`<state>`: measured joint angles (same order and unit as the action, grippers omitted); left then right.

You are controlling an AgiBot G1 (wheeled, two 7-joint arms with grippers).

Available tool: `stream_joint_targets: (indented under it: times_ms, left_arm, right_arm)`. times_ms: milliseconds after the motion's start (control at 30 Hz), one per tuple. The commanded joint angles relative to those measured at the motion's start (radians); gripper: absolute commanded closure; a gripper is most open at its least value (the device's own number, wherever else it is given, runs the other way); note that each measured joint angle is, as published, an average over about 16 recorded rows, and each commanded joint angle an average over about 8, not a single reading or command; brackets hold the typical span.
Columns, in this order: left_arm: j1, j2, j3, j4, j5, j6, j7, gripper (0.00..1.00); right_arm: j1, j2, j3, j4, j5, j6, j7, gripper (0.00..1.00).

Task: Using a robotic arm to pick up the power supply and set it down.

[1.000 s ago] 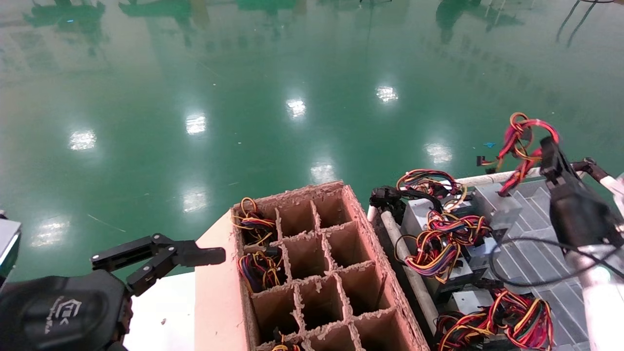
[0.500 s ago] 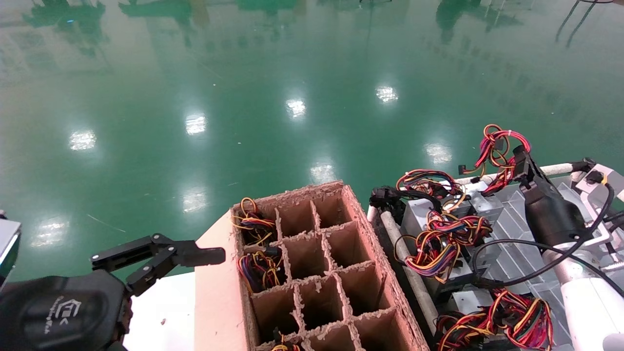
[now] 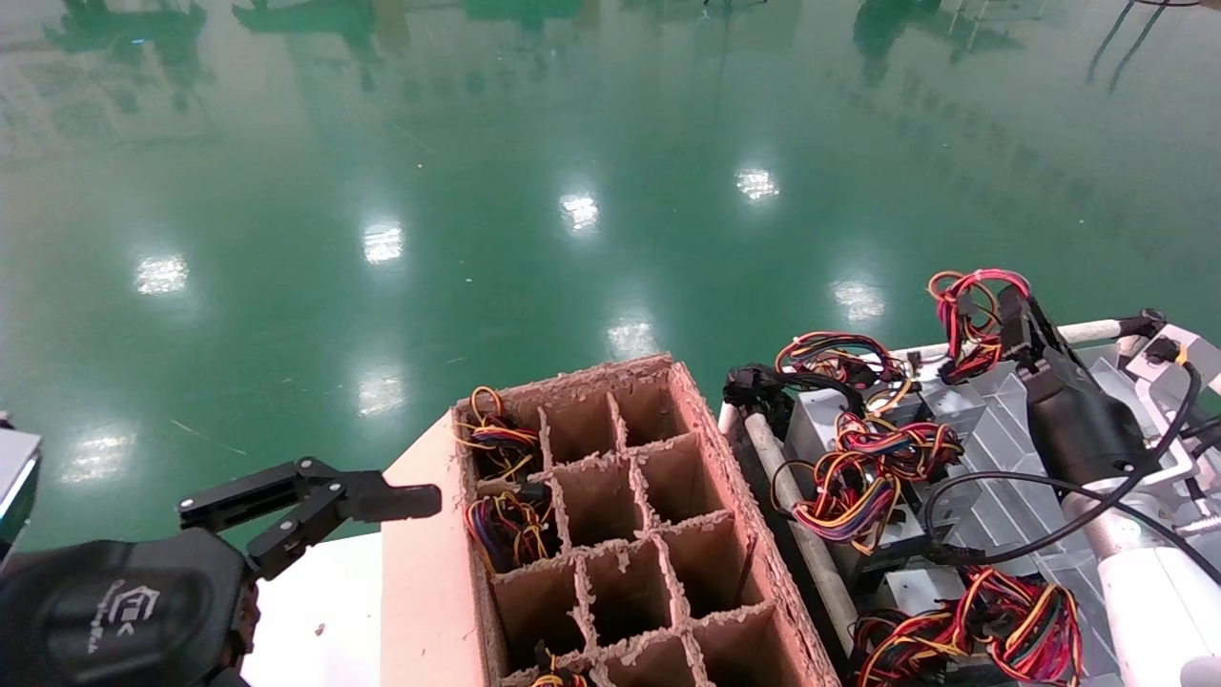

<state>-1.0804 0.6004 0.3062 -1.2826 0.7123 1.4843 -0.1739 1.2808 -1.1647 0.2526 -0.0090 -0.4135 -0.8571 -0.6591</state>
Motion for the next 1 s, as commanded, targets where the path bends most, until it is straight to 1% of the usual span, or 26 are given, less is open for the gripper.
stream_joint_targets:
  times_ms: [33,667,1000]
  left_arm:
    - [0.000,0.000,0.000,0.000,0.000,0.000,0.000,0.00]
    - [0.000,0.000,0.000,0.000,0.000,0.000,0.000,0.00]
    - [-0.001,0.000,0.001,0.001,0.000,0.000,0.000,0.00]
  right_arm:
    - [0.000,0.000,0.000,0.000,0.000,0.000,0.000,0.00]
    - [0.001,0.001,0.000,0.001,-0.001,-0.001,-0.001,0.00]
    - [0.021,0.022,-0.015,0.014,-0.022,0.008,-0.011,0.00]
